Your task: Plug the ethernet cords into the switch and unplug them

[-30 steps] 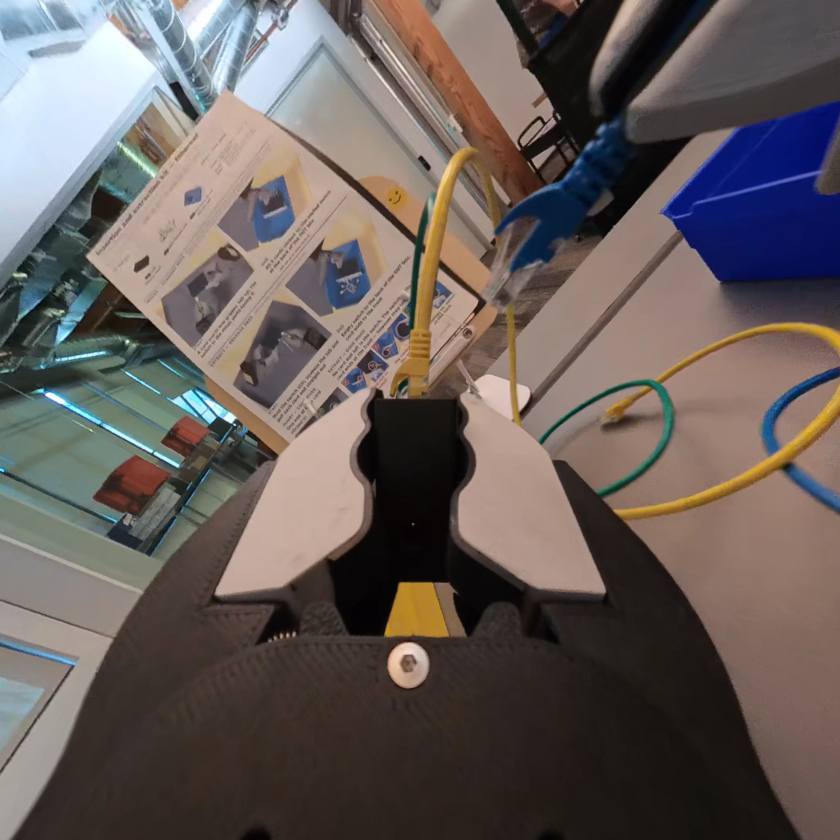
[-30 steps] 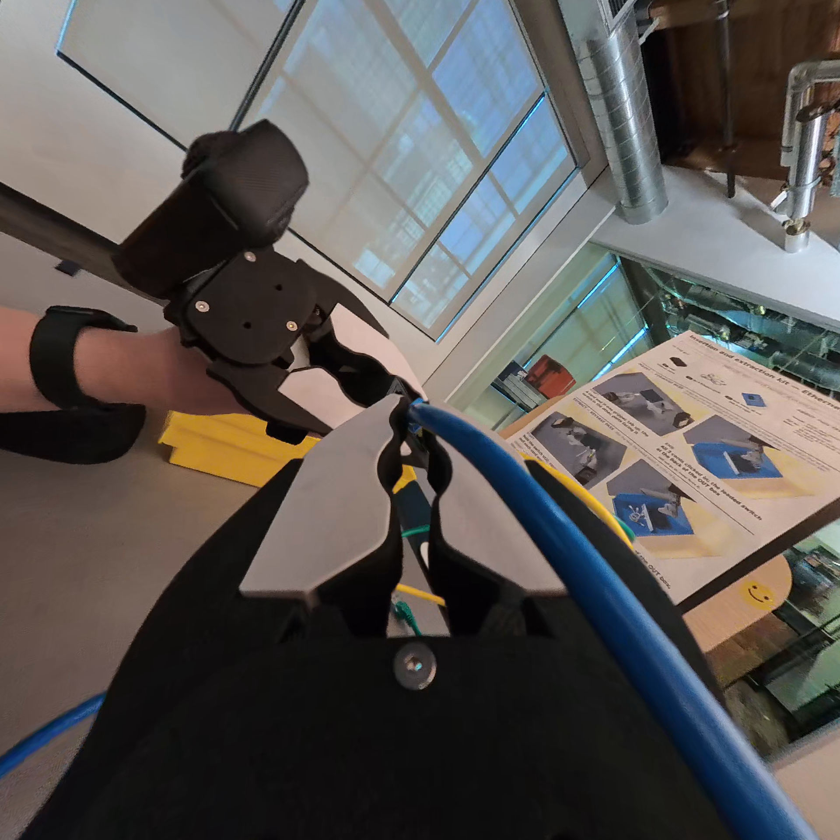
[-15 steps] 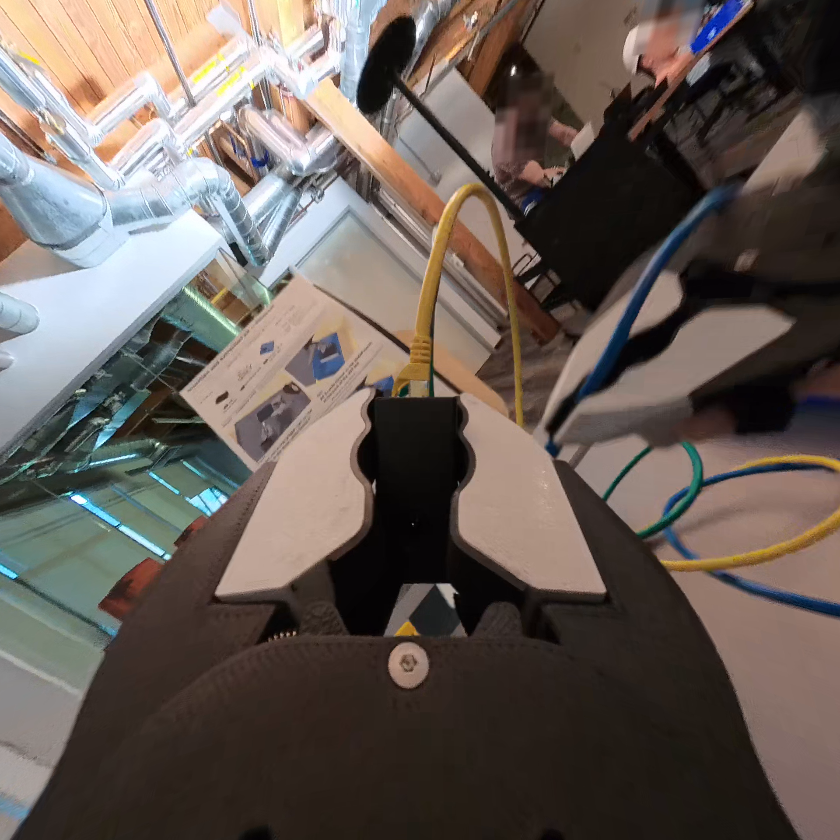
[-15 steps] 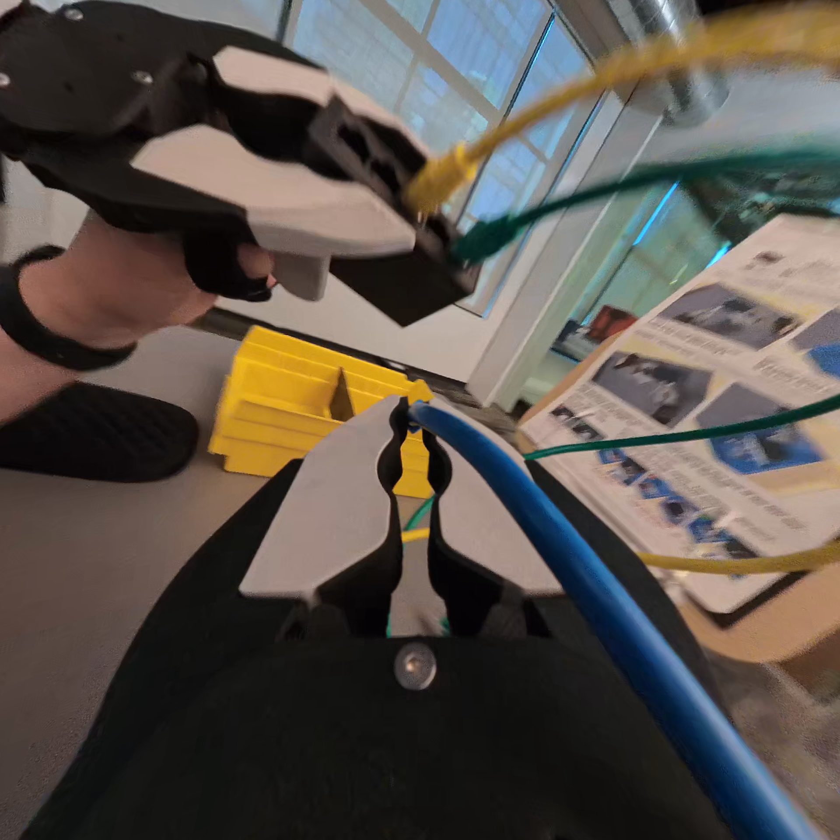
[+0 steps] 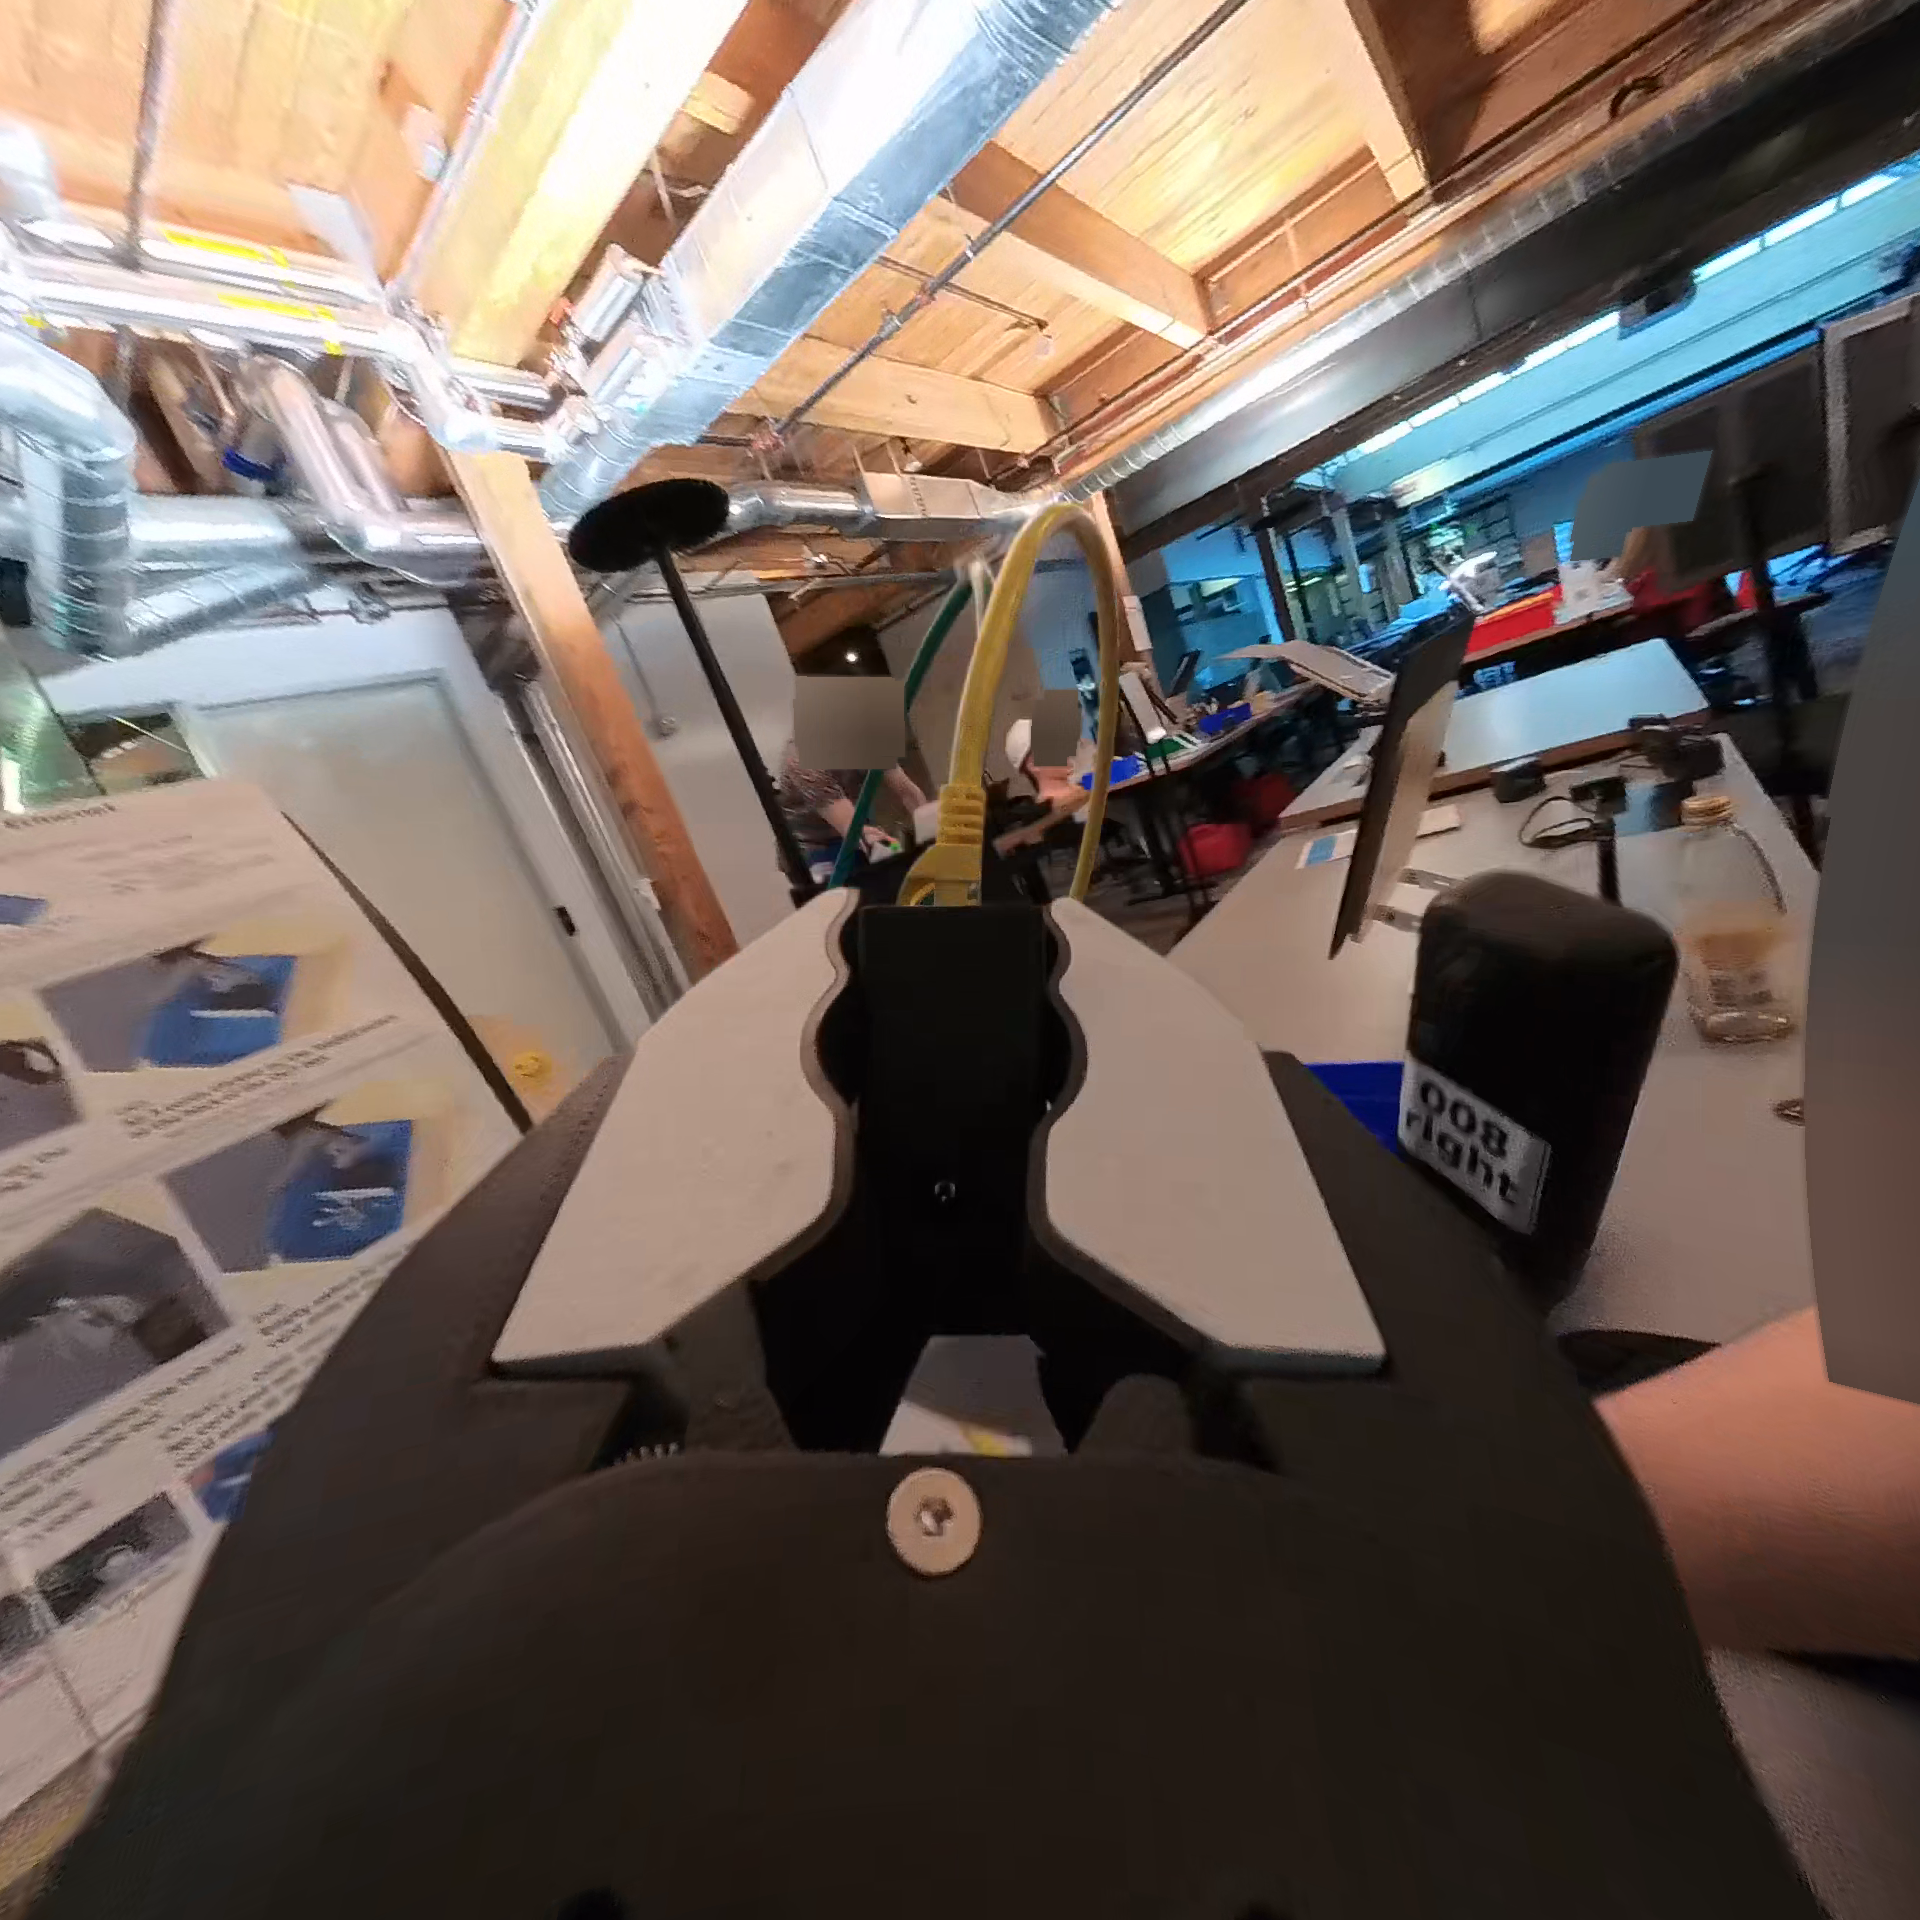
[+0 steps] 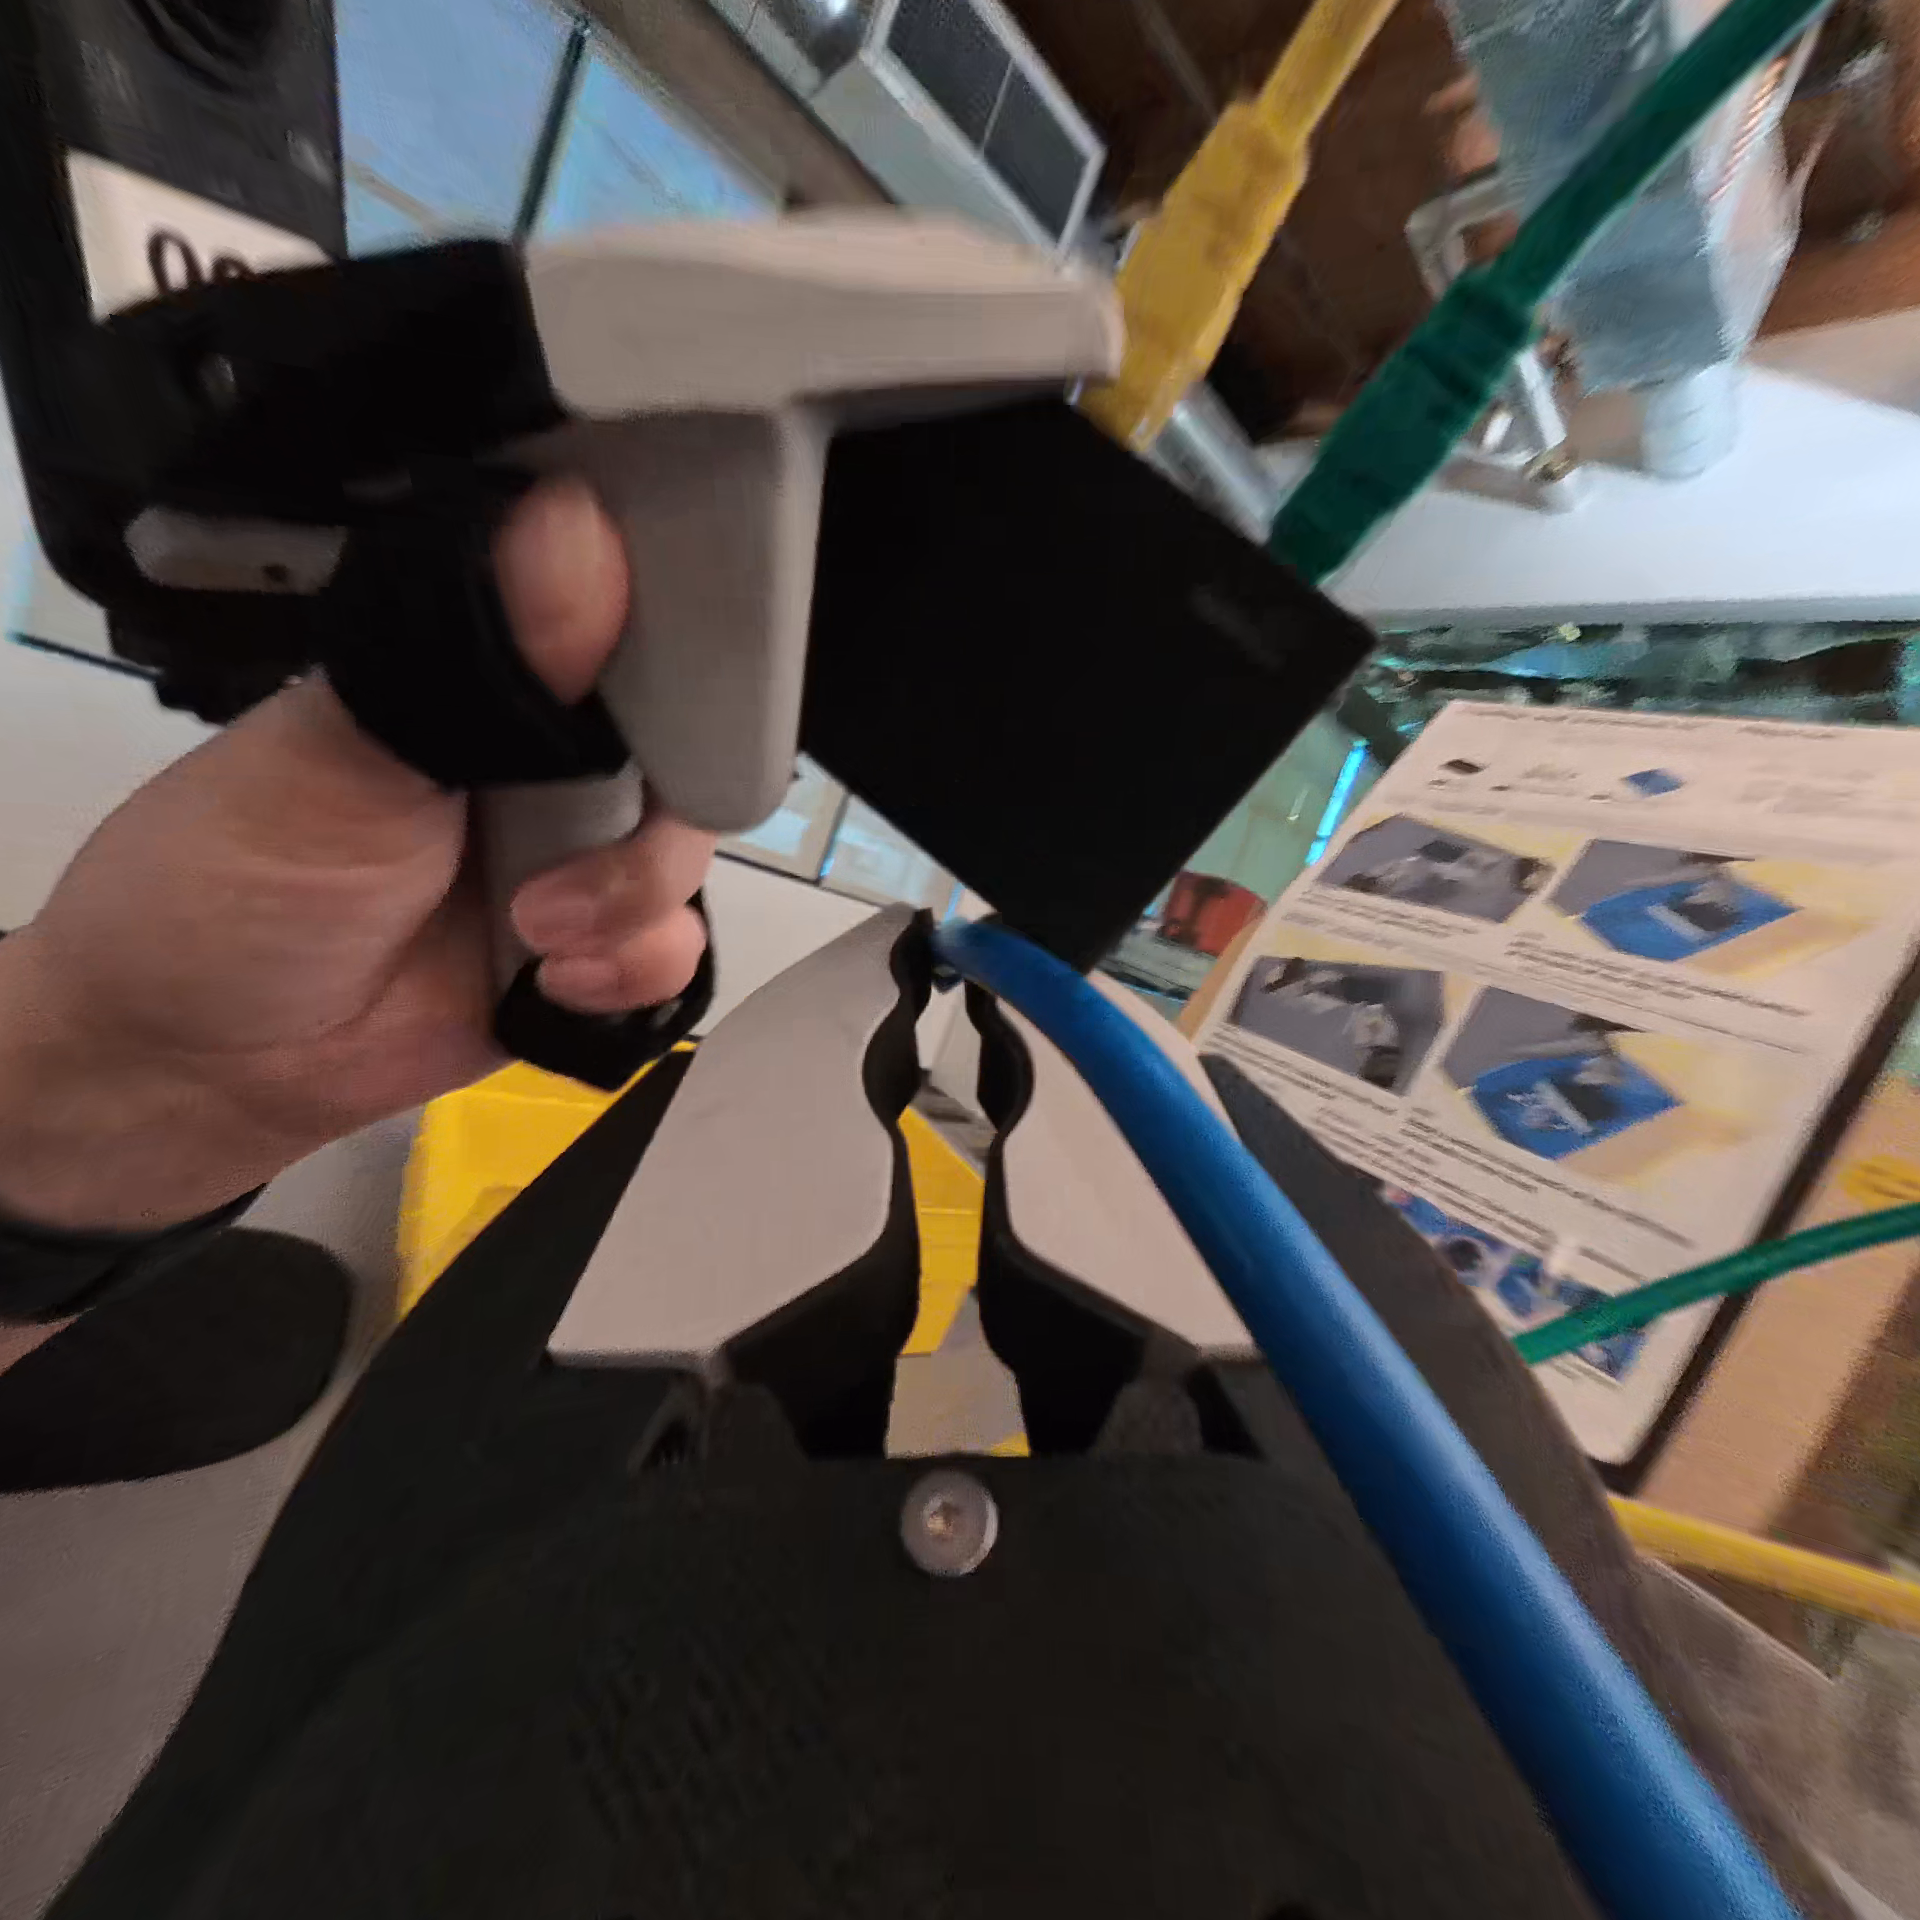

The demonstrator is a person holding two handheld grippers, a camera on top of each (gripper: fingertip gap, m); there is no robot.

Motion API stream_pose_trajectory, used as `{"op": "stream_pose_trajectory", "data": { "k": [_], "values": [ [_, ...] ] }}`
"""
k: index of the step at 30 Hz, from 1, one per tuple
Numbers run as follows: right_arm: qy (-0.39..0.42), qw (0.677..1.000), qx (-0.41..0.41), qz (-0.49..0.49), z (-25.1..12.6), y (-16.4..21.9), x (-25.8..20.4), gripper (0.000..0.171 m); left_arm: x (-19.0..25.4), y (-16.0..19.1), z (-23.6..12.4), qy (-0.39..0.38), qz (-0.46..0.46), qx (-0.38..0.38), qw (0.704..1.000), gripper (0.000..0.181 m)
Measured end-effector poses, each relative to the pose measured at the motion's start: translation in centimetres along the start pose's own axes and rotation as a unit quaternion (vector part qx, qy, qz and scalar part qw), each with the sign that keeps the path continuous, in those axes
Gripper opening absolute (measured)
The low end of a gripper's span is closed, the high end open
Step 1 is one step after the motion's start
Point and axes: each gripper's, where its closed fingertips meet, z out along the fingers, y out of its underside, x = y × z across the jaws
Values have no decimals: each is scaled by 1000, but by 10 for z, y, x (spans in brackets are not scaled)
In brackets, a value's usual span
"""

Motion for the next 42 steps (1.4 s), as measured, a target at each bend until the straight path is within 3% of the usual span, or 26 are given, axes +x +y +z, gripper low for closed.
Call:
{"op": "stream_pose_trajectory", "data": {
  "k": [13,26,29,33,42],
  "values": [
    [27,989,-59,-130,-3,13,20,6,1,29,-8,10,2,-118,993,30],
    [38,975,-85,-203,-7,17,34,6,0,59,-14,19,121,-188,974,32],
    [31,972,-95,-213,-8,18,37,7,-10,67,-13,-24,207,-204,957,29],
    [18,960,-128,-249,-5,25,33,8,-21,71,-12,-82,354,-197,911,28],
    [21,960,-138,-242,-6,28,37,8,-44,68,-23,-145,492,-206,834,28]
  ]
}}
